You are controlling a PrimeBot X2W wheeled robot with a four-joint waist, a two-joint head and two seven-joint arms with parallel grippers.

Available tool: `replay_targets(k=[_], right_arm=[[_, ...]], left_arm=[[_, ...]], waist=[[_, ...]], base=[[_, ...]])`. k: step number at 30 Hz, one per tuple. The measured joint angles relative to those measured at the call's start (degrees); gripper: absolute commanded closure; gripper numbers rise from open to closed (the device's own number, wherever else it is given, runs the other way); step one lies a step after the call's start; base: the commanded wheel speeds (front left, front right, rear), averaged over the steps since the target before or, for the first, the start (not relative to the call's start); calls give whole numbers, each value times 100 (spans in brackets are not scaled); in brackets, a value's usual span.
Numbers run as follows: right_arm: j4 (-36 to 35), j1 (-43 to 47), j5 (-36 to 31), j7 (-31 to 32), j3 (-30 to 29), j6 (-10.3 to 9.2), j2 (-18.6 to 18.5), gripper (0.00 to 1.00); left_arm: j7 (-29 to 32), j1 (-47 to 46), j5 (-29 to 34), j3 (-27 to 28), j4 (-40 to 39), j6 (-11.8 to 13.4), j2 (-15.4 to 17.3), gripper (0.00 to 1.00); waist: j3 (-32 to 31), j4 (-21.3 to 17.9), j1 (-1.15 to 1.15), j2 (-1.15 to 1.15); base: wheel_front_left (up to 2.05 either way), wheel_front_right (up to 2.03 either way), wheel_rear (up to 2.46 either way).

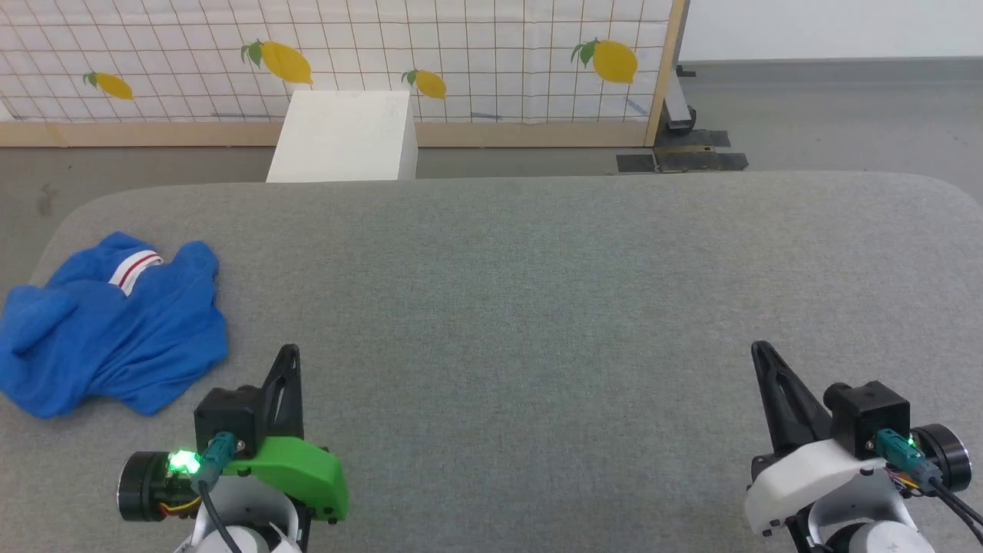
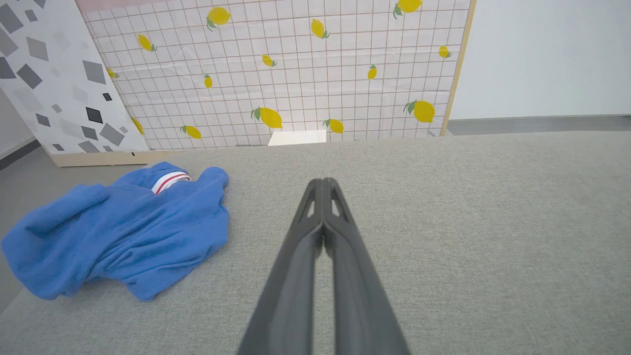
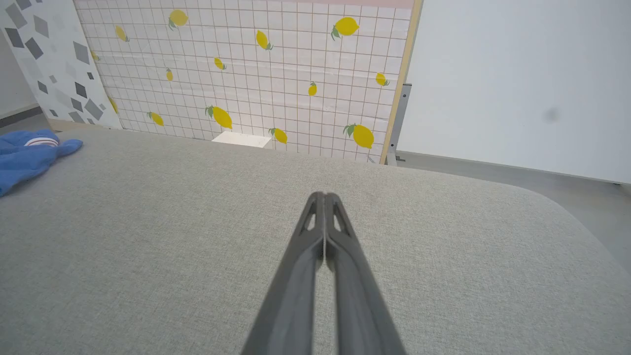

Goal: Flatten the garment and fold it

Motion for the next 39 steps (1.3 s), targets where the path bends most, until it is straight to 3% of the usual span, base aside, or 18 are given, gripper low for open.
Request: replay_targets(k=[1,2,3,4,21,39], right_arm=[[1,1,1,0,-1,1,0,0],[4,2,2,0,-1,1,0,0],[5,3,2,0,-2,1,-1,100],[5,3,2,0,-2,1,-1,0],[92,3,77,-86,-2,1,-2,0],[224,1,275,-221,130,1,-1,0]], left_arm=[[0,-1,-1,-3,1,-1,1,0],[0,-2,-2,-10,1,-2,2,0],[0,-2,-2,-15,1,-2,2,100],[0,-2,-2,-20,1,-2,2,0],[-142,-3,-89,-52,97,51,3,0],[-365,1,-258,20,142,249,38,0]], waist=[[0,0,0,0],[0,0,0,0],[0,0,0,0],[0,0,0,0],[-11,256,0,0],[-5,1060,0,0]], base=[[0,0,0],[0,0,0],[0,0,0],[0,0,0],[0,0,0],[0,0,0]])
